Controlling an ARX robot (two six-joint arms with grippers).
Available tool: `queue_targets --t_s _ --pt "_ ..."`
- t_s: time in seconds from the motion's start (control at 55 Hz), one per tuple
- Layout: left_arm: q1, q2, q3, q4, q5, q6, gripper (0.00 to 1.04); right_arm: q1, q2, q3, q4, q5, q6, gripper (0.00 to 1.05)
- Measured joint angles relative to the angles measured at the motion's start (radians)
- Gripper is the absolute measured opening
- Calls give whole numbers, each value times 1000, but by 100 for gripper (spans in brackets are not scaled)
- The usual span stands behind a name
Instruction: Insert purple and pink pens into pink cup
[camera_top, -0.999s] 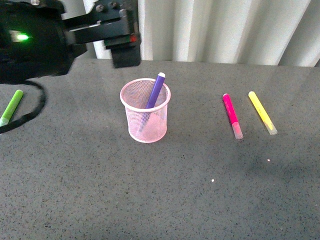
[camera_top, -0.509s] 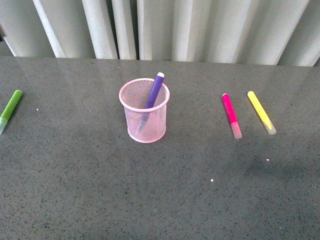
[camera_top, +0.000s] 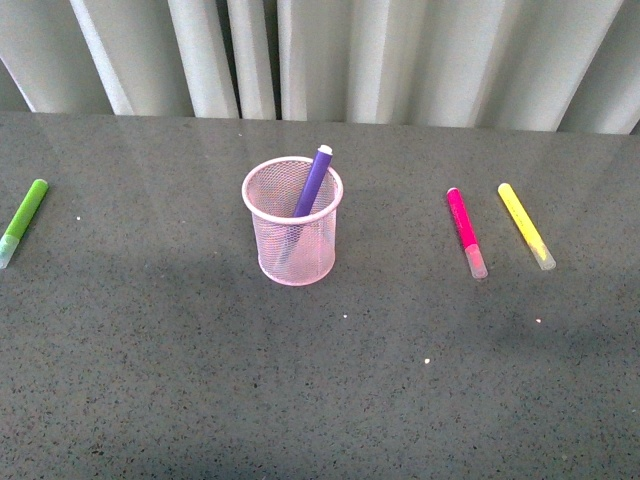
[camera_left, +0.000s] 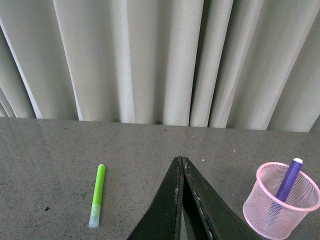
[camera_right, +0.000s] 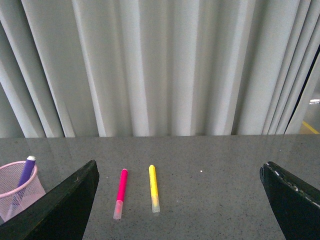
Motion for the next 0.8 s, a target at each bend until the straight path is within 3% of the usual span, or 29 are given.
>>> queue_targets --t_s 0.291,0.799 --pt "109 -245 -42 -198 107 0 4 0 0 0 0 0 0 98" --pt "113 -601 -48 -525 112 0 4 0 0 0 0 0 0 98"
